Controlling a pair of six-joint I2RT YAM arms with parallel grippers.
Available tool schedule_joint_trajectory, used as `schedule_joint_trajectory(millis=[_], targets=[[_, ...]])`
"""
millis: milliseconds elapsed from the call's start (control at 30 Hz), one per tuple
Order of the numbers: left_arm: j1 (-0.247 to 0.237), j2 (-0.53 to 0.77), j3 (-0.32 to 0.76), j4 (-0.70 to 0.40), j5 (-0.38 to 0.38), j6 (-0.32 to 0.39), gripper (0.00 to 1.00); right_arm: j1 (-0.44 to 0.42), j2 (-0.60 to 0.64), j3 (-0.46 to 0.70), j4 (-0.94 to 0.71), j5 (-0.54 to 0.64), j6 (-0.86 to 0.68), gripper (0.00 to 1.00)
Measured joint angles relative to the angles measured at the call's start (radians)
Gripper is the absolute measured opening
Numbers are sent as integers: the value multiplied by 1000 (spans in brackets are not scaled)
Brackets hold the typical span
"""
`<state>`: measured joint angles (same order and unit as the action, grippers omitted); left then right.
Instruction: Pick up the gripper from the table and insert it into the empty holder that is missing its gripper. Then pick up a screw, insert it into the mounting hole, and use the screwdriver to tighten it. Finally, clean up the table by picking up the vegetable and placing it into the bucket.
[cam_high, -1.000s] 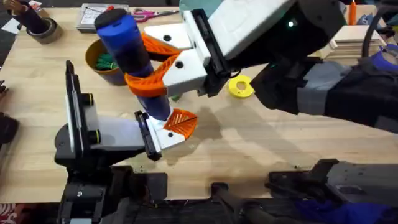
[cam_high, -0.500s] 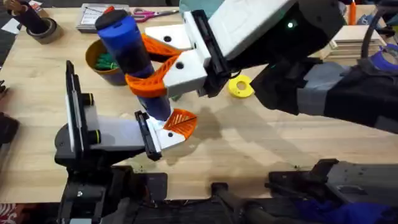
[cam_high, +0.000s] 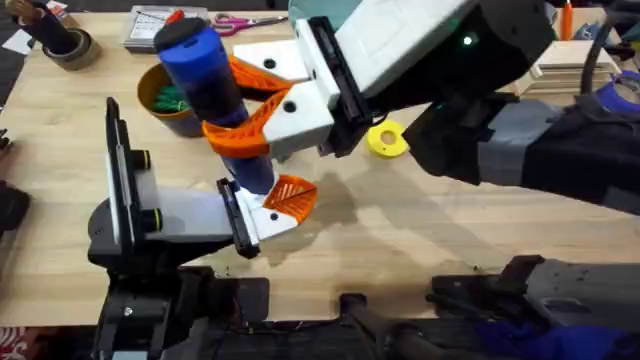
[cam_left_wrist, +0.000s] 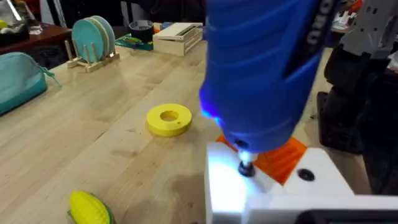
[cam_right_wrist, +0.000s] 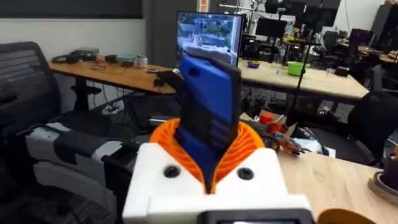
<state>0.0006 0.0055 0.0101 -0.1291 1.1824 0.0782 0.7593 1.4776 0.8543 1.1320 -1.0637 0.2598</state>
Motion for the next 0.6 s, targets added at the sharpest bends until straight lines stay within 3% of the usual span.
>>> schedule_joint_trajectory(millis=[600], targets=[[0,0,0,0,0,0,8,0,0,0,0,-11,-4,26]])
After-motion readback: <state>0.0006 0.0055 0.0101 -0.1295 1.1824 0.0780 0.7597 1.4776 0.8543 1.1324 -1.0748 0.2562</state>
